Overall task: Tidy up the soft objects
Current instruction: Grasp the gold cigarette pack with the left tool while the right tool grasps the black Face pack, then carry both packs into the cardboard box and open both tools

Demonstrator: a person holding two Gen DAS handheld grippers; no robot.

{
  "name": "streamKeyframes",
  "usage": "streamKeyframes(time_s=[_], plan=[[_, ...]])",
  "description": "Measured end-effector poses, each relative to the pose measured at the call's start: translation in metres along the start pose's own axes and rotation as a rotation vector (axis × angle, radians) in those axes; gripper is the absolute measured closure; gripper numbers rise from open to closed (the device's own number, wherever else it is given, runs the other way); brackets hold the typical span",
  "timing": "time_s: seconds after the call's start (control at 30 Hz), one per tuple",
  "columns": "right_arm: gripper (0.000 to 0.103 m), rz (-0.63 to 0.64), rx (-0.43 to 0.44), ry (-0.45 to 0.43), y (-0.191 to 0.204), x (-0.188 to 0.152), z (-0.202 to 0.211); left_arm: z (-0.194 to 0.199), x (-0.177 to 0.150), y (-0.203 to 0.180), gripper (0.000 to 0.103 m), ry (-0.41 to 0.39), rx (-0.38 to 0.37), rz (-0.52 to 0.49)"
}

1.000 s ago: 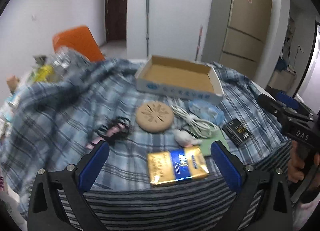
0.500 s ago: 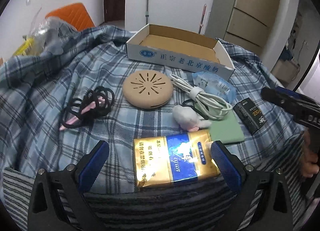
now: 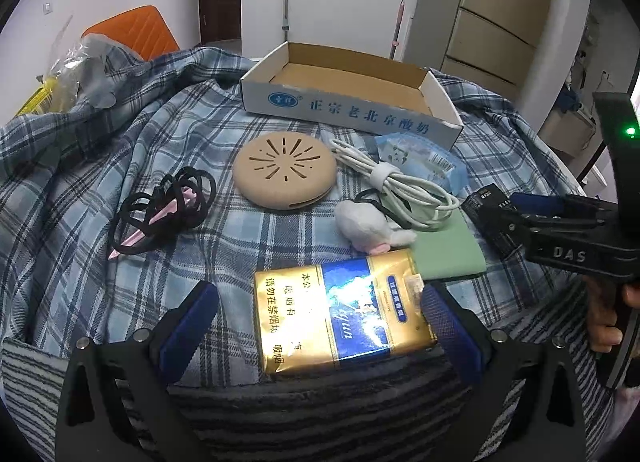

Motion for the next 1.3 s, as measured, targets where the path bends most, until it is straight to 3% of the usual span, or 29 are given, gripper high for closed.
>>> streamKeyframes(time_s=[0.03, 0.2, 0.37, 0.8, 0.83, 0.9, 1.07, 1.3], plan=[[0.057, -0.001, 0.006, 0.009, 0.000, -0.001, -0.002, -0.001, 0.000, 0.000, 0.000, 0.002, -0.003, 0.001], [0.058, -0.014, 0.029, -0.020, -0.001, -0.002, 0.001, 0.001, 0.000, -0.002, 0.000, -0.006, -0.019, -0.004], [0.058, 0.018, -0.004, -0.074, 0.005, -0.001, 0.011, -0.001, -0.001, -0.005, 0.000, 0.005, -0.022, -0.017], [0.058, 0.021, 0.026, -0.084, 0.007, -0.001, 0.013, -0.014, -0.006, -0.020, 0.000, 0.066, 0.002, -0.099], [0.058, 0.021, 0.027, -0.085, 0.007, -0.001, 0.013, -0.014, -0.006, -0.018, 0.010, 0.065, 0.002, -0.092], [0.058, 0.020, 0.029, -0.088, 0.007, -0.001, 0.014, -0.012, -0.007, -0.018, 0.010, 0.054, 0.001, -0.090], [0.058, 0.016, 0.038, -0.123, 0.007, -0.001, 0.020, 0.008, -0.004, -0.021, 0.010, -0.052, -0.008, -0.113], [0.058, 0.020, 0.030, -0.292, 0.009, -0.003, 0.053, 0.065, -0.005, -0.036, 0.010, -0.350, -0.010, -0.177]])
Point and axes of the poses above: each gripper's, at about its wrist camera, not at the fingertips, and z roughly against the way its jaws point, y to its left, x to its top, the point moved 6 cm from there along -z, roughly the way its jaws point, and after that the axes turned 5 degrees about y, right-handed, at the moved point
